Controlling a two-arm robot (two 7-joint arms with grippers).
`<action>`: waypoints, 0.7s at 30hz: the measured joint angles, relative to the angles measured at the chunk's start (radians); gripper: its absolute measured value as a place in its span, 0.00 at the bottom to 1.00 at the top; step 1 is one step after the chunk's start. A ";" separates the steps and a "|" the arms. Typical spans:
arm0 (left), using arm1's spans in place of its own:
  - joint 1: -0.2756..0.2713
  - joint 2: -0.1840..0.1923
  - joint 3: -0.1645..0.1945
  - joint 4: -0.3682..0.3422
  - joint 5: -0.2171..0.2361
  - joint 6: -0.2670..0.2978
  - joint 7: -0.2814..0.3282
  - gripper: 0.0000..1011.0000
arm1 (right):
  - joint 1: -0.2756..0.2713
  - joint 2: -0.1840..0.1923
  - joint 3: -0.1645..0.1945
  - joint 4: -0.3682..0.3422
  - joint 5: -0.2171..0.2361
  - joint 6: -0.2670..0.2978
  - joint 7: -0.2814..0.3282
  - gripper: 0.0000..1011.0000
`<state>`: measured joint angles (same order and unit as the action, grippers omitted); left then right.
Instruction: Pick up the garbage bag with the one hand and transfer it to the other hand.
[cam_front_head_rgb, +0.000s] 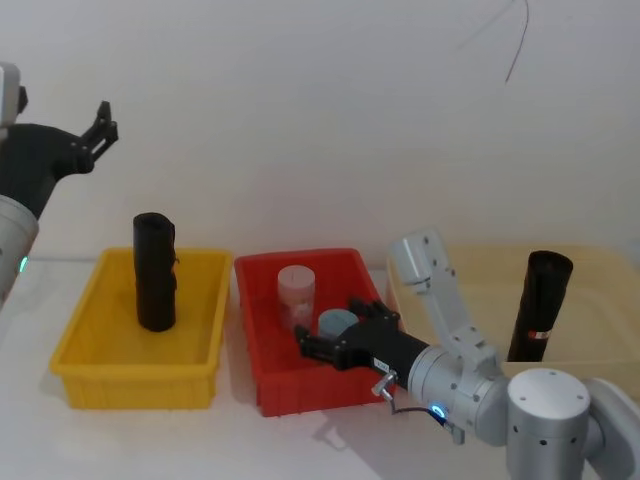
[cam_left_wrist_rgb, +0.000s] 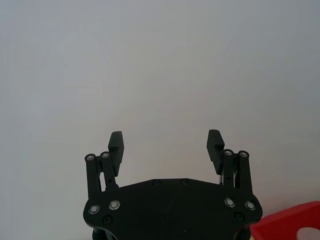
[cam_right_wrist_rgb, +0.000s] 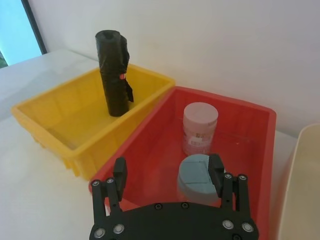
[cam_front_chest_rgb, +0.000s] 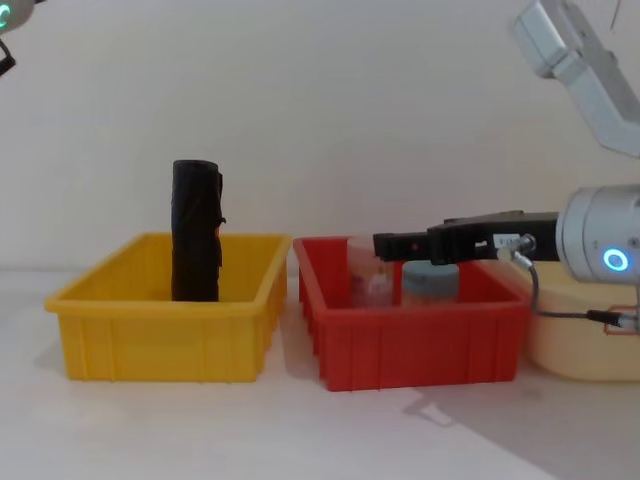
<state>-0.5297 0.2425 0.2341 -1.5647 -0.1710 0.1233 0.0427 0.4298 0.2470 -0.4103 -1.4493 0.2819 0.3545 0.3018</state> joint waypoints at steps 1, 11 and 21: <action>0.001 0.001 -0.002 -0.001 0.001 0.001 0.002 0.99 | 0.000 0.000 0.001 0.002 0.001 -0.001 0.000 0.99; 0.005 0.004 -0.014 -0.008 0.009 0.008 0.020 0.99 | 0.015 0.001 0.002 0.033 0.000 -0.009 0.014 0.78; 0.007 0.006 -0.020 -0.011 0.013 0.011 0.028 0.99 | 0.039 -0.003 0.005 0.070 -0.004 -0.018 0.021 0.57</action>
<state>-0.5227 0.2487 0.2140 -1.5756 -0.1576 0.1342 0.0704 0.4687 0.2439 -0.4057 -1.3797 0.2780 0.3365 0.3229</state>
